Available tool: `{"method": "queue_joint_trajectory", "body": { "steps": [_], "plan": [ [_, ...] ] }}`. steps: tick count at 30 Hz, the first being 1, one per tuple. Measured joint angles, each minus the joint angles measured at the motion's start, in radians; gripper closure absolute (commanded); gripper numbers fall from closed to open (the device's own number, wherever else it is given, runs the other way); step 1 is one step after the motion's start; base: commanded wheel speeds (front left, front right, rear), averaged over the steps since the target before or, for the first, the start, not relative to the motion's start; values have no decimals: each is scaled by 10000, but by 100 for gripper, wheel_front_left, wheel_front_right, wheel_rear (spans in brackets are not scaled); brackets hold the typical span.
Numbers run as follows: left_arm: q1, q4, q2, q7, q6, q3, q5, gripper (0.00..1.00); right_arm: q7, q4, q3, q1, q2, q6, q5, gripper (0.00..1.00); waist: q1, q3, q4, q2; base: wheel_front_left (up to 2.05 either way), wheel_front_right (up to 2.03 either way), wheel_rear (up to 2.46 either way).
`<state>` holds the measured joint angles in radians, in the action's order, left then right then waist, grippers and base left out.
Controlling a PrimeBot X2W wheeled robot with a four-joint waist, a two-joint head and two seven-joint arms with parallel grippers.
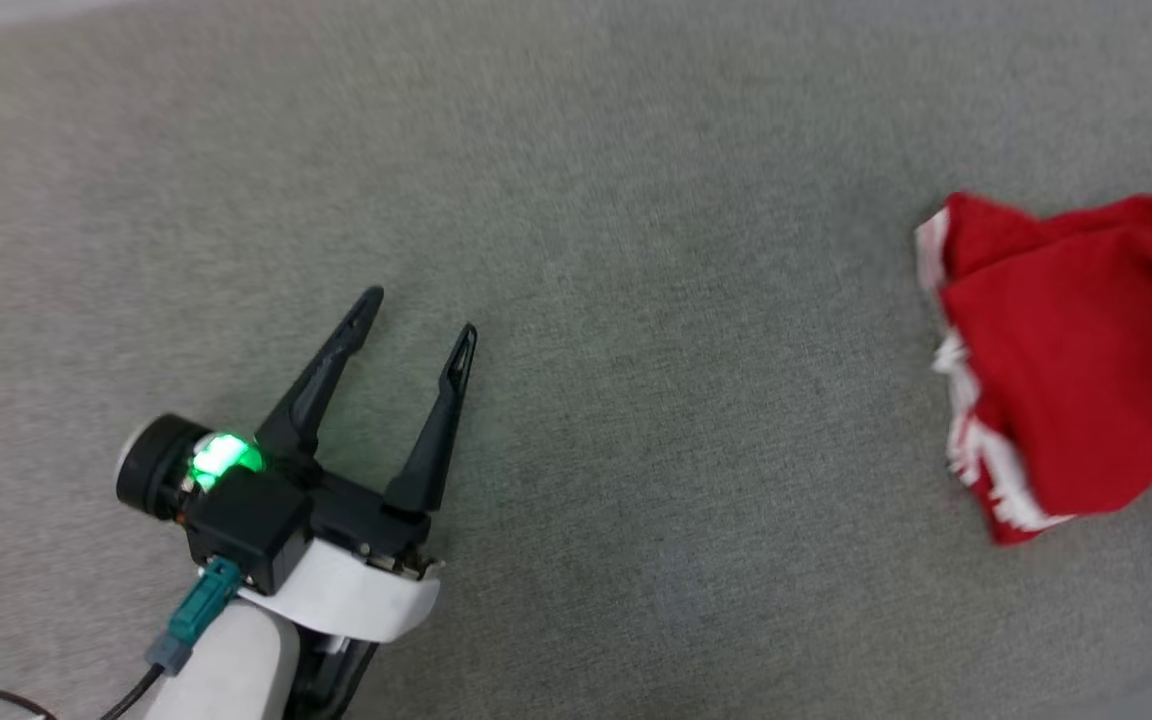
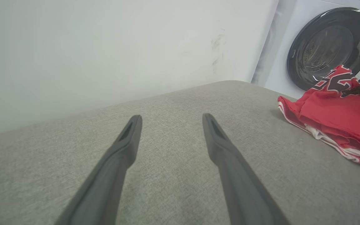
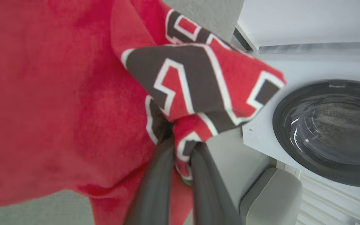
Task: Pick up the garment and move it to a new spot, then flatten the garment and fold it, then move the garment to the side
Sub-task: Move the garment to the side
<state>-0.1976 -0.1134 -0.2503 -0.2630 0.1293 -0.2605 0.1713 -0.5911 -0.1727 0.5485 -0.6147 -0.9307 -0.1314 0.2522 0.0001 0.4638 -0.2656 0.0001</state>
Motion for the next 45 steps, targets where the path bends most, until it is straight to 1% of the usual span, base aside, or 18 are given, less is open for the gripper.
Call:
{"method": "queue_joint_trajectory", "body": {
  "steps": [4,9,12,15,20,21,22,26,30,32,35,38,42,45],
  "plan": [
    [-414,-259,-318,0,0,-157,-12,0,1005,-1321,-1037,-95,96,-2,-192,100,0,825,-212,0,0,0,0],
    [-827,-537,-600,-2,0,-293,-15,0,1962,-2842,-2226,-136,196,0,-522,100,0,1678,-307,0,0,0,0],
    [-1018,-757,-723,-15,17,-364,-15,0,2481,-3503,-2847,-178,251,0,-769,100,0,2067,-269,0,0,0,0],
    [-1173,-965,-779,-42,25,-393,-23,0,2823,-4034,-3325,-197,454,0,-1020,100,0,2391,-211,0,0,0,0],
    [-1191,-1124,-759,-48,29,-431,-84,0,3202,-4541,-3889,-198,815,0,-1423,100,-1,2633,-124,0,0,0,0],
    [-1191,-1127,-736,-48,29,-410,-82,0,3294,-4562,-4000,-198,922,0,-1540,52,-1,2641,-122,0,0,0,0],
    [-1191,-1112,-721,-50,29,-401,-82,0,3344,-4562,-4105,-211,1026,-2,-1682,0,0,2625,-123,0,0,0,0],
    [-1192,-830,-560,-42,27,-305,0,0,3342,-4391,-4437,-243,1208,0,-2075,0,0,2343,-100,0,0,0,0],
    [-1081,-485,-261,-27,21,-102,96,0,3354,-3841,-4765,-240,1325,0,-2251,0,0,1750,-12,0,0,0,0],
    [-822,-360,-19,-25,13,178,255,0,3369,-3465,-4880,-182,1406,0,-2192,0,-1,1359,56,0,0,0,0],
    [-384,-100,276,-4,-29,759,424,0,3580,-2750,-5160,-33,1707,2,-1825,0,0,720,184,0,0,0,0],
    [-76,-6,468,0,-29,1258,449,0,4054,-1776,-5396,252,2309,-2,-1392,0,-1,53,352,0,0,0,0],
    [384,23,723,2,-15,1843,472,0,4625,-443,-5515,922,3298,2,-1030,0,-1,-822,622,0,0,0,0],
    [726,50,859,0,-15,2138,428,0,5037,470,-5929,1612,4257,2,-988,0,-1,-1427,851,0,0,0,0]
  ]
}}
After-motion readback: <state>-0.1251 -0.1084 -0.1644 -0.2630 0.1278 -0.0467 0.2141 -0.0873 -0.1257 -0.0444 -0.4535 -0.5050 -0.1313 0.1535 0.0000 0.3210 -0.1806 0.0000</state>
